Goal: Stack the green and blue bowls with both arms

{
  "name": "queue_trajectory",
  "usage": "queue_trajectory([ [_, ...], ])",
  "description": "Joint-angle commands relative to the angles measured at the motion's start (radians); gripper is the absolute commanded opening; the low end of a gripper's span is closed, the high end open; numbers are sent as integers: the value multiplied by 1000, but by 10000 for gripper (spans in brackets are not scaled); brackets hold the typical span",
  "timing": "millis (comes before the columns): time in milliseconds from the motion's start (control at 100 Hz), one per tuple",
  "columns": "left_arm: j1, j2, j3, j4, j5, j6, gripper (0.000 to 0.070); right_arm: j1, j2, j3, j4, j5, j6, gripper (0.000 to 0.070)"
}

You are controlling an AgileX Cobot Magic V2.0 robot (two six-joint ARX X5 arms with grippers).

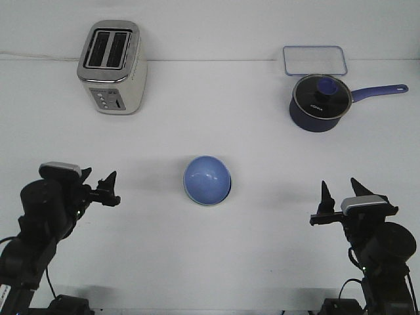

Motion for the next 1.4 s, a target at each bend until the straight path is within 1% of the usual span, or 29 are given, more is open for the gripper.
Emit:
queue_trajectory([
  [0, -2, -53, -68, 66, -3, -11, 435, 1, 4, 10, 10, 3, -5, 466],
  [240, -2, -203, -294, 276, -3, -13, 435, 1, 4, 10, 10, 3, -5, 466],
  [670, -2, -203, -307, 290, -3, -15, 431, 1, 4, 10, 10, 3, -5, 466],
  [790, -2, -203, -307, 290, -3, -15, 416, 1, 4, 10, 10, 3, -5, 461],
  [840, -2, -203, -307, 290, -3, -14, 403, 1, 4, 10, 10, 4, -5, 429],
  [880, -2, -203, -307, 290, -2, -14, 349, 1, 4, 10, 10, 3, -5, 380],
  [930, -2, -203, -307, 290, -3, -14, 236, 1, 4, 10, 10, 4, -5, 289],
  [1020, -2, -203, -307, 290, -3, -15, 0, 1, 4, 10, 10, 3, -5, 78],
  [1060, -2, -203, -307, 290, -3, -14, 10, 1, 4, 10, 10, 3, -5, 0],
  [1390, -2, -203, -307, 290, -3, -14, 10, 1, 4, 10, 10, 3, -5, 0],
])
